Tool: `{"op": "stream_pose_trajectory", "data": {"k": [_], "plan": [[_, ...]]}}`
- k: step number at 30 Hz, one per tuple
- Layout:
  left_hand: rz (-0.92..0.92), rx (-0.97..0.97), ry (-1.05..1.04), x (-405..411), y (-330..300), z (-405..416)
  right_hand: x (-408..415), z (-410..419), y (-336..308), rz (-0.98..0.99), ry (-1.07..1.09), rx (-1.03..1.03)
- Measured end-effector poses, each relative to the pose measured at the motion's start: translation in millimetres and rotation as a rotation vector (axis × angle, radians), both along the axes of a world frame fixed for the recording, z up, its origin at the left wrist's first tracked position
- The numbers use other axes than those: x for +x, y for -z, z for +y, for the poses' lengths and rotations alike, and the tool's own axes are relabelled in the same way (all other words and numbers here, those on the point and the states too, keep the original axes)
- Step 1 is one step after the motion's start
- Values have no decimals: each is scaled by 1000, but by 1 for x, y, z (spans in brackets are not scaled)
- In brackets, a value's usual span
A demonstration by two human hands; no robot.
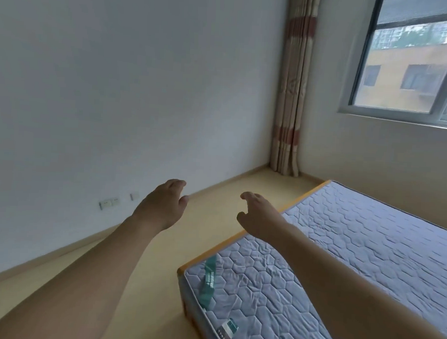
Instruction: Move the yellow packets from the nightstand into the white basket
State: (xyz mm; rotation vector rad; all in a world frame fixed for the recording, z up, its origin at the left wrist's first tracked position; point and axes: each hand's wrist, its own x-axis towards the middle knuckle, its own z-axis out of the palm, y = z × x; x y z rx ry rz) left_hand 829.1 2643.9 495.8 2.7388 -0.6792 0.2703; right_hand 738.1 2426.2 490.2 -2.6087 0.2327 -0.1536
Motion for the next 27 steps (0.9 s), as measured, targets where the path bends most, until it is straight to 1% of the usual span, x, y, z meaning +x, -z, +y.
{"op": "stream_pose_trajectory", "data": {"k": [2,5,6,9,14,18,21,24,27], "plan": [[-3,14,-48,49,-12,12,59,6,-9,-22,-36,-3],[-25,-16,-107,113,-26,32,143,23,-21,-49,-100,-4],[-23,-13,-127,141,-27,45,180,35,-23,-42,-131,-13],[-15,-1,-144,196,-25,68,243,57,-21,-24,-175,-21],[-17,1,-177,330,-21,122,386,108,-12,-29,-210,-38],[-25,-11,-145,435,-33,156,493,148,-16,-56,-189,-39],[-32,33,-99,512,-50,175,568,169,-32,-72,-142,-47],[-47,10,-100,589,-64,187,635,182,-40,-96,-105,-26],[-29,29,-73,655,-62,187,696,187,-33,-69,-103,-35]]}}
